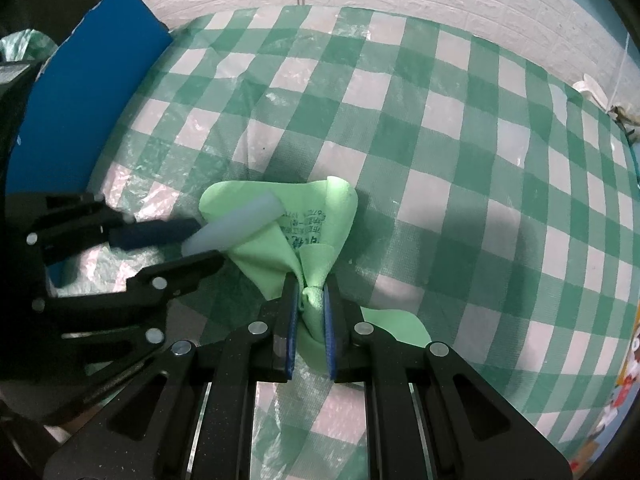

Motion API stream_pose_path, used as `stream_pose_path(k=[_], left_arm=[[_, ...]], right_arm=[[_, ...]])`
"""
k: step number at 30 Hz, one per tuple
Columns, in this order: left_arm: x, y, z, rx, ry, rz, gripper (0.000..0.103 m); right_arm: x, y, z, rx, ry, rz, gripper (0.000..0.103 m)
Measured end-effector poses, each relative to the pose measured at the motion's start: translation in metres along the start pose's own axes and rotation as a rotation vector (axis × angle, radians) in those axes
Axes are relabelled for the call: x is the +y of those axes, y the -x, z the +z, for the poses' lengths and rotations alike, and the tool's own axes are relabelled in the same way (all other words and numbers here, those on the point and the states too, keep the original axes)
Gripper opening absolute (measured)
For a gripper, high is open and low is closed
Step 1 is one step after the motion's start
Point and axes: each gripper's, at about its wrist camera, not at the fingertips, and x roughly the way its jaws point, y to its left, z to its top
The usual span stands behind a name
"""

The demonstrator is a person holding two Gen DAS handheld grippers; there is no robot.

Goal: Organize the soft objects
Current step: 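Lift cloth with right tool while left tool carries white tube over the box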

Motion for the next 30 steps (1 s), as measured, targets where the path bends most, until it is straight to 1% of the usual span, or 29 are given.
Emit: stream_pose_path(k=[2, 3, 4, 6, 12, 16, 22, 30], left_arm=[[-0.006, 0.005, -0.001, -0.024, -0.032, 0.032, 0.014], [-0.007, 0.007, -0.001, -0.033, -0.040, 0.037, 0.013], [-0.007, 0.010, -0.001, -0.041, -0.037, 0.025, 0.013], [-0.004, 0.015, 0.000, -0.054, -0.023, 0.007, 0.013], [0.009, 0.034, 0.003, -0.098, 0.034, -0.002, 0.012], [0.013, 0.050, 0.003, -0.138, 0.056, 0.004, 0.012], [0.021, 0.073, 0.003, -0.191, 0.086, 0.020, 0.012], [0.027, 0.095, 0.000, -0.232, 0.112, 0.056, 0.012]], right_arm=[[-0.001, 0.000, 0.000, -0.003, -0.005, -0.006, 0.010], [-0.002, 0.000, 0.001, -0.006, -0.008, -0.009, 0.010], [-0.003, 0.001, 0.001, -0.012, -0.010, -0.013, 0.010], [-0.004, 0.004, 0.002, -0.025, -0.017, -0.016, 0.010], [-0.005, 0.019, 0.002, -0.062, -0.025, -0.021, 0.010], [-0.004, 0.030, 0.000, -0.088, -0.025, -0.035, 0.010], [-0.002, 0.060, 0.000, -0.133, -0.029, -0.044, 0.010], [-0.002, 0.090, -0.002, -0.179, -0.041, -0.052, 0.010]])
